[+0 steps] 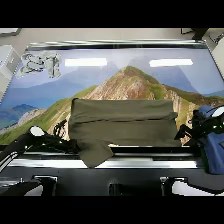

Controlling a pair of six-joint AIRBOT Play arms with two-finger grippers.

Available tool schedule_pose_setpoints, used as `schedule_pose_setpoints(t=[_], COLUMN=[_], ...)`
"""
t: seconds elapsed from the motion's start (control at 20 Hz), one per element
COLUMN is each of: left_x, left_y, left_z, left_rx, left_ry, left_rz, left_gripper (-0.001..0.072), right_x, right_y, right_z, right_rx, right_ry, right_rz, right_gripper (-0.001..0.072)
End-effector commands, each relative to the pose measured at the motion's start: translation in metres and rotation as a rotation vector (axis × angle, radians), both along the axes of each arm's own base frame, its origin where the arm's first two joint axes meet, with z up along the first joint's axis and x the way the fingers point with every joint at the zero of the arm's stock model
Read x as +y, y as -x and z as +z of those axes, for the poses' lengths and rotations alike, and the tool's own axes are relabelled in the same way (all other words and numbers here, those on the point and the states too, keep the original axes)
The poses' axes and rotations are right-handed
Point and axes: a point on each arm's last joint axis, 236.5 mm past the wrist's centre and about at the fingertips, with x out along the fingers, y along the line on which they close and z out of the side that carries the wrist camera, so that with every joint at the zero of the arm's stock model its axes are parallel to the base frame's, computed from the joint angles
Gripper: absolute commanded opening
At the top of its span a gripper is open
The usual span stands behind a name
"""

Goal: Fold the clothes and pants, and hang the long-sleeved shirts on hangers.

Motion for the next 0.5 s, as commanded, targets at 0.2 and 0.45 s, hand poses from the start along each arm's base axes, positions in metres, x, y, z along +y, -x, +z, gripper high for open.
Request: schedule_pose_setpoints(t=[0.2,0.45], left_x=[-0.001,0.004], left_y=[-0.008,-0.019], left_z=[0.006,0.010], left_rx=[-0.024,-0.046], left_ry=[0.005,0.004], left_rz=[-0.003,0.018], left_gripper=[0.0019,0.0019], right_x=[0.018,0.022], right_y=[-0.006,-0.002], right_z=[-0.020,-0.016], right_rx=[-0.064,-0.047], right_ry=[-0.051,-0.072], right_rz=[-0.041,-0.031], right_gripper=[0.0440,0.0039])
